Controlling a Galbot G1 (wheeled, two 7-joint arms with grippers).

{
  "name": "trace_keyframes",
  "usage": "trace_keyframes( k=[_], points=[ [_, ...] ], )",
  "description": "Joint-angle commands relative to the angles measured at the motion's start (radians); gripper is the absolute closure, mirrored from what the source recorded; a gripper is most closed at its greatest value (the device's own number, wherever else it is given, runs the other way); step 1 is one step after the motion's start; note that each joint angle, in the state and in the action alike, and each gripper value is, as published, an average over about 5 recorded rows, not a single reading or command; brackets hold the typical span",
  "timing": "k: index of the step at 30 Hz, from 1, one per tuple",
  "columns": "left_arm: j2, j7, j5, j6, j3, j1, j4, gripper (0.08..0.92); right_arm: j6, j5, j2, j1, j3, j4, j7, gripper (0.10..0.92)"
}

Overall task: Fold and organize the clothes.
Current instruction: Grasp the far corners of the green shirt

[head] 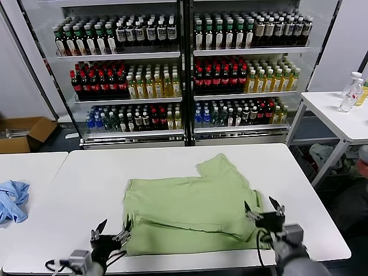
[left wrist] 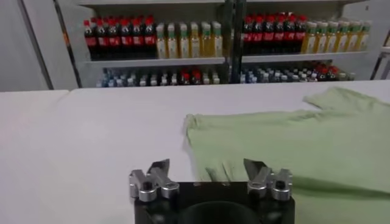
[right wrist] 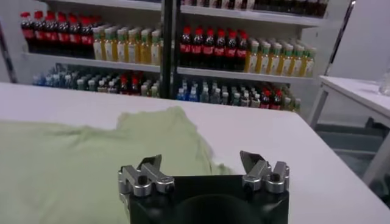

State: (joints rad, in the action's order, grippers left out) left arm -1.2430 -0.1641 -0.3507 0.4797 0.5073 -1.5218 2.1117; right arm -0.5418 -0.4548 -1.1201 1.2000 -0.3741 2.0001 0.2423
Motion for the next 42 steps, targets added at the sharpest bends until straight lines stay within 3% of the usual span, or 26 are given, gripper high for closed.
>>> trace_keyframes(
  k=[1, 7, 13, 21, 28, 42],
  points=[
    [0.011, 0.012, -0.027, 0.053, -0.056, 0.357, -0.248, 0.180, -0.037, -0.068, -0.015, -0.359, 0.127, -0.260, 0.015, 0.203],
    [0.030, -0.023, -0.103, 0.088, -0.114, 0.511, -0.398, 0.177, -0.038, -0.095, -0.051, -0.526, 0.215, -0.497, 0.025, 0.203],
    [0.013, -0.047, -0.106, 0.096, -0.140, 0.588, -0.499, 0.177, -0.036, -0.075, -0.115, -0.611, 0.227, -0.676, 0.006, 0.203],
    [0.008, -0.059, -0.100, 0.097, -0.157, 0.623, -0.579, 0.177, -0.036, -0.027, -0.211, -0.696, 0.218, -0.881, -0.019, 0.203],
    [0.009, -0.048, -0.123, 0.097, -0.165, 0.612, -0.594, 0.197, -0.034, -0.025, -0.254, -0.703, 0.229, -0.945, -0.041, 0.214],
    [0.026, -0.011, -0.205, 0.095, -0.161, 0.578, -0.573, 0.576, 0.015, -0.031, -0.245, -0.670, 0.254, -0.915, -0.093, 0.596]
  ],
)
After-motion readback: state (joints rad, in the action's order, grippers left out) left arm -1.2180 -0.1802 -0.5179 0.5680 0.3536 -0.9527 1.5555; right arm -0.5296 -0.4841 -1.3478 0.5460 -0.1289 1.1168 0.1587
